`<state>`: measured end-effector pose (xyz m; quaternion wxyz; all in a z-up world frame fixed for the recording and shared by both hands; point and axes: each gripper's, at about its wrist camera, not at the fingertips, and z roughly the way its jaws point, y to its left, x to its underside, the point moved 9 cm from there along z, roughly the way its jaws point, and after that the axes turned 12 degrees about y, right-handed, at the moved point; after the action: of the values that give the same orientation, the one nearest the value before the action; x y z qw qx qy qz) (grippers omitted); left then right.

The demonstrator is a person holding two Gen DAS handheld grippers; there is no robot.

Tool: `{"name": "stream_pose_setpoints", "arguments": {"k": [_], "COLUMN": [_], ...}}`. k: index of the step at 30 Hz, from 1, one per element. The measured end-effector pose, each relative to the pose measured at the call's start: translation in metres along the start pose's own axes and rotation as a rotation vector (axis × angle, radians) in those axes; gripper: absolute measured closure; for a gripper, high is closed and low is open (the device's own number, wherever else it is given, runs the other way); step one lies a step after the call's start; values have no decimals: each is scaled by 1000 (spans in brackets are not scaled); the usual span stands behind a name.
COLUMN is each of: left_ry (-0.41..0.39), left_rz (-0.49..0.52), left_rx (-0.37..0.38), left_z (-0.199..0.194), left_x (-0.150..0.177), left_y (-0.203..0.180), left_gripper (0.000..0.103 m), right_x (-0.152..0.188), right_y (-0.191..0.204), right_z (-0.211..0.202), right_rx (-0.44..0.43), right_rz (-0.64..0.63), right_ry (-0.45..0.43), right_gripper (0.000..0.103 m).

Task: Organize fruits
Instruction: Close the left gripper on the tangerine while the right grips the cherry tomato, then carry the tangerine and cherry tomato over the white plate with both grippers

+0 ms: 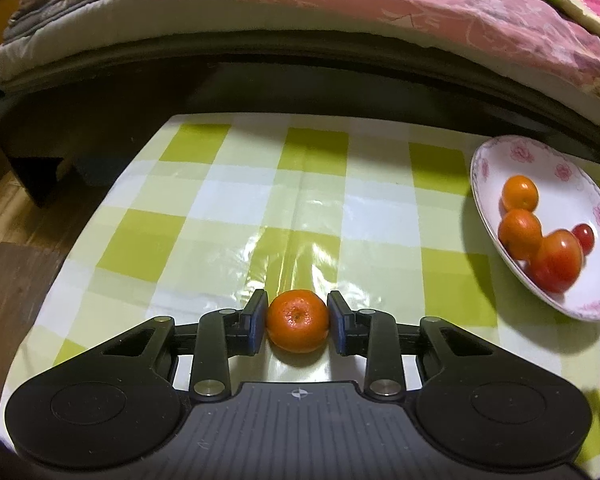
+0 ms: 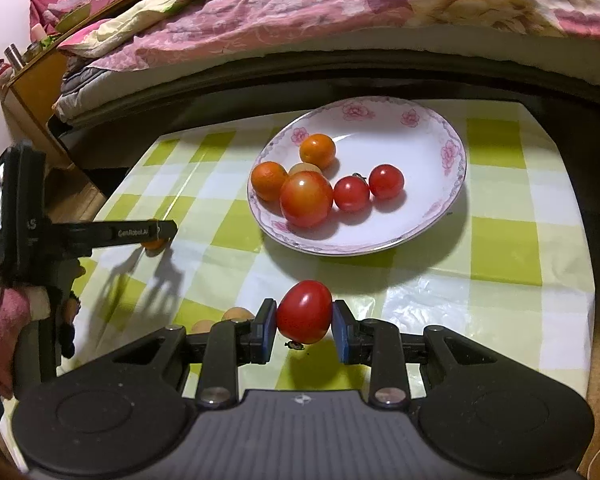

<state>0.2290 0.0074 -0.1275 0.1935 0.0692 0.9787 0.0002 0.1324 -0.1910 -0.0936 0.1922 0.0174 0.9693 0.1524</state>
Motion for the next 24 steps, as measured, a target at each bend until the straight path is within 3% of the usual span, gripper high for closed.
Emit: {"name": "stream_pose_setpoints", "arguments": {"k": [15,24], "left_ry": [52,84], "left_rz": [5,93], "left_rx": [75,89], "left_z": [-52,-71], "left_x": [68,116], "left_y": [-16,-44], "left_gripper": [63,63], "right_x": [22,78], "right_y": [2,1], "right_z": [-21,-25], "right_rx": [28,66], "right_rz": [-18,-24], "right_ry": [-14,43], "right_gripper": [70,70]}}
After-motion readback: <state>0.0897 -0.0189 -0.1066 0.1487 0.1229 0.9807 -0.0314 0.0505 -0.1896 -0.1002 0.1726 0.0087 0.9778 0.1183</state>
